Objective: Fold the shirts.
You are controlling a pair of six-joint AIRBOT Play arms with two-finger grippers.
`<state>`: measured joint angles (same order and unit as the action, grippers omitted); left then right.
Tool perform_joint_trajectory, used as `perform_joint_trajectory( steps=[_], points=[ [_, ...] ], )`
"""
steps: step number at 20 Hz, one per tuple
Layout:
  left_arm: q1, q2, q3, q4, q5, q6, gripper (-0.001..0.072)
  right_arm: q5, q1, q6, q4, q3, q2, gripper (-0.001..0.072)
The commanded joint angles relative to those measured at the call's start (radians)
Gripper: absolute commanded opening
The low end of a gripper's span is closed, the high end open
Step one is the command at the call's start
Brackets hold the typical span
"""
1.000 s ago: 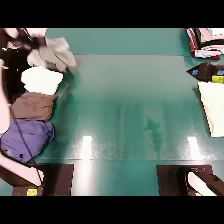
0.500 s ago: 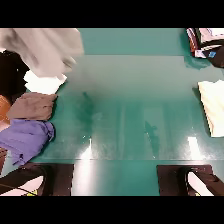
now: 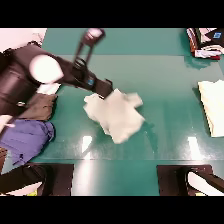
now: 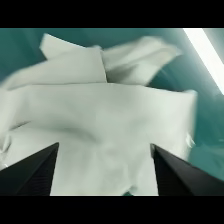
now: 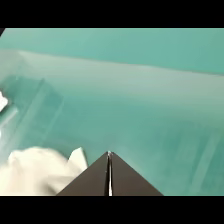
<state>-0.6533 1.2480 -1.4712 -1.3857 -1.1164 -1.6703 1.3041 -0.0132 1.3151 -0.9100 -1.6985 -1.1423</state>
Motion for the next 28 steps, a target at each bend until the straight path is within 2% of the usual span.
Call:
perform_joint_trajectory(
  steps=[1,4,5,9,13,17,20,21,22,23,27,28],
  points=[
    [0.014,0.038,0.074,0.072,0.127,0.026,0.0671,0.117,0.001,0.000,0.001,-0.076,-0.050,0.0018],
    [0.176,0.057,0.074,0.058,0.135,0.029,0.0650,0.123,0.001,0.001,0.000,-0.056,-0.048,0.0018],
    [0.234,0.080,0.074,0.059,0.119,0.036,0.0543,0.127,0.001,0.001,0.001,-0.047,-0.048,0.0017],
    [0.365,0.246,0.074,0.132,0.064,0.152,0.0541,0.135,0.007,0.001,0.001,0.026,-0.047,0.0018],
    [0.392,0.404,0.074,0.238,0.072,0.295,0.0541,0.139,0.007,0.001,0.002,0.132,-0.047,0.0017],
    [0.391,0.456,0.074,0.252,0.127,0.305,0.0541,0.139,0.007,0.001,0.002,0.232,-0.047,0.0018],
    [0.391,0.456,0.074,0.343,0.128,0.369,0.0538,0.140,0.007,0.001,0.000,0.302,-0.047,0.0017],
    [0.391,0.456,0.074,0.356,0.127,0.369,0.0451,0.140,0.007,0.001,0.000,0.330,-0.046,0.0018],
    [0.391,0.455,0.072,0.358,0.124,0.369,0.0133,0.140,0.007,0.001,-0.006,0.370,-0.040,0.0017],
    [0.392,0.455,0.063,0.356,0.111,0.369,0.0035,0.140,0.007,0.001,-0.010,0.415,-0.029,0.0018],
    [0.394,0.455,-0.077,0.331,0.013,0.369,0.0026,0.129,0.008,0.001,-0.009,0.675,0.035,0.0018],
    [0.394,0.455,-0.116,0.331,-0.002,0.369,0.0026,0.130,0.008,0.001,-0.006,0.756,0.047,0.0076]
  ],
)
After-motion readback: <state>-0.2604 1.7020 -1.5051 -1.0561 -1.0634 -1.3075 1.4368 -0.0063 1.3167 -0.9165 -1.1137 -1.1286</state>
